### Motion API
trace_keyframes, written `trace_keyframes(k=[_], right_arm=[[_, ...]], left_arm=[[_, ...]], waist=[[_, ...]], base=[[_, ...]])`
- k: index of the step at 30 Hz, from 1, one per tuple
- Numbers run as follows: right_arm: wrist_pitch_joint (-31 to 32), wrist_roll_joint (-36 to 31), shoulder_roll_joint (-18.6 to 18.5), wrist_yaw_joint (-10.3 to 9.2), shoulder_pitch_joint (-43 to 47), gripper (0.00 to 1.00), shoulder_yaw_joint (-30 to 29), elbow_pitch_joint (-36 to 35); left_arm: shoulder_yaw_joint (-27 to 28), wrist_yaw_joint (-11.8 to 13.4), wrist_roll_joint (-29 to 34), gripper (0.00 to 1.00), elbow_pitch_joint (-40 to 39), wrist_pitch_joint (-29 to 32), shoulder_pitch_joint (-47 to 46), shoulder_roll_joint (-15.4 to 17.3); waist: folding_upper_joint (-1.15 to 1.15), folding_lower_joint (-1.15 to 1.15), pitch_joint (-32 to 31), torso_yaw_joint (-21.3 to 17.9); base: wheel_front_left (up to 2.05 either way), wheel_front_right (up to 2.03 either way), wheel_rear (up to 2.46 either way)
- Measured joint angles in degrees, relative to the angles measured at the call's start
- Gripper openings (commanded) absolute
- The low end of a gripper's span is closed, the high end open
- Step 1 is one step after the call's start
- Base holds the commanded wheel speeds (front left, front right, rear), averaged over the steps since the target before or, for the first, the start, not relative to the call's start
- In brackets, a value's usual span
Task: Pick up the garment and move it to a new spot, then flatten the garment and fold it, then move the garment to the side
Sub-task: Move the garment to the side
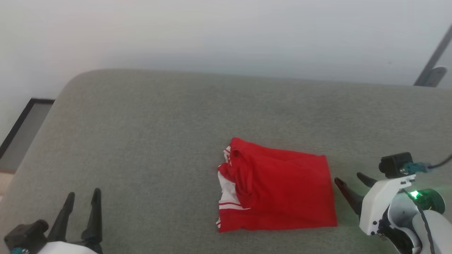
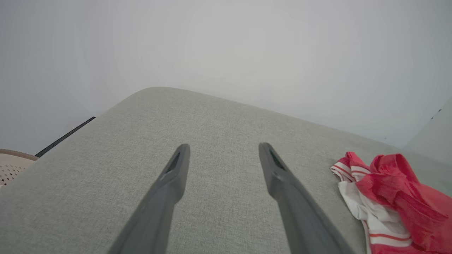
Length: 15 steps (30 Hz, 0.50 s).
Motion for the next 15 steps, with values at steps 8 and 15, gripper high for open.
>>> trace_keyframes(k=[8,15], right_arm=[[15.7,3.8,-2.2,0.00,-4.5,1.00,2.4,1.1],[30.9,6.0,-2.4,0.01,-8.0,1.00,1.4,2.5]], left_arm=[[-2.3,-0.5,0.5,1.00,1.3,-0.3,-3.3,-1.0],[-4.1,-1.0,0.8,1.00,2.9,-0.5,-6.4,-2.3]], waist=[[0.00,0.00,4.0,3.8],[0.00,0.00,7.6,6.5]], base=[[0.00,0.00,0.00],[0.00,0.00,0.00]])
